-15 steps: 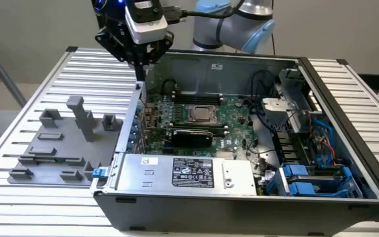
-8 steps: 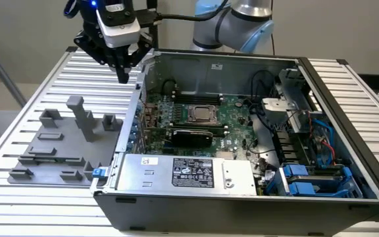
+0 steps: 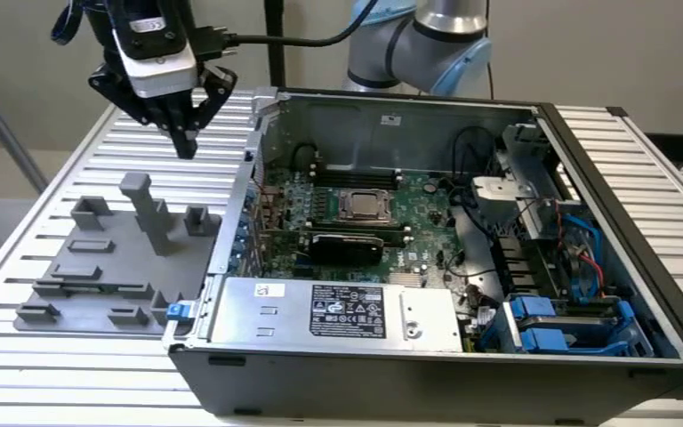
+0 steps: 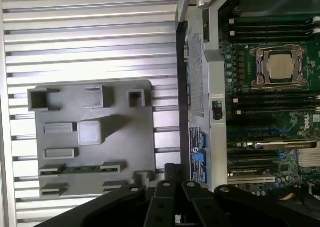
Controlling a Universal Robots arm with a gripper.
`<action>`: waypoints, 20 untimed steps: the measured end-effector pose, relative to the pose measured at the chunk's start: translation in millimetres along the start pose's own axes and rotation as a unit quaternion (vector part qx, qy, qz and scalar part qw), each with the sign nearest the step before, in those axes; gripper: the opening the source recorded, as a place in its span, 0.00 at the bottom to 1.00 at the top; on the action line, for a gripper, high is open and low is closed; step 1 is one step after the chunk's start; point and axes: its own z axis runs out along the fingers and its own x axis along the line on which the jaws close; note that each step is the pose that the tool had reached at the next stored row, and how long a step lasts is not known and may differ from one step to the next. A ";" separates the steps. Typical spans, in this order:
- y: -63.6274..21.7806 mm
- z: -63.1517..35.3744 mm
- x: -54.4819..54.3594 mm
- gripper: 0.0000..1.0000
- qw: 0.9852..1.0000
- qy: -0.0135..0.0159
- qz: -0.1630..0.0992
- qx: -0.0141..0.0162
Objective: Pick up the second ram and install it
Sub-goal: 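Reach for the second ram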
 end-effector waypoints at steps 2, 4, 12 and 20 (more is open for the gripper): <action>-2.6 1.9 9.3 0.00 1.000 0.000 0.000 0.000; -5.0 4.1 18.2 0.00 1.000 0.000 0.000 0.000; -14.2 12.8 53.9 0.00 1.000 0.000 0.000 0.000; -21.6 23.9 90.5 0.00 1.000 0.000 0.000 0.000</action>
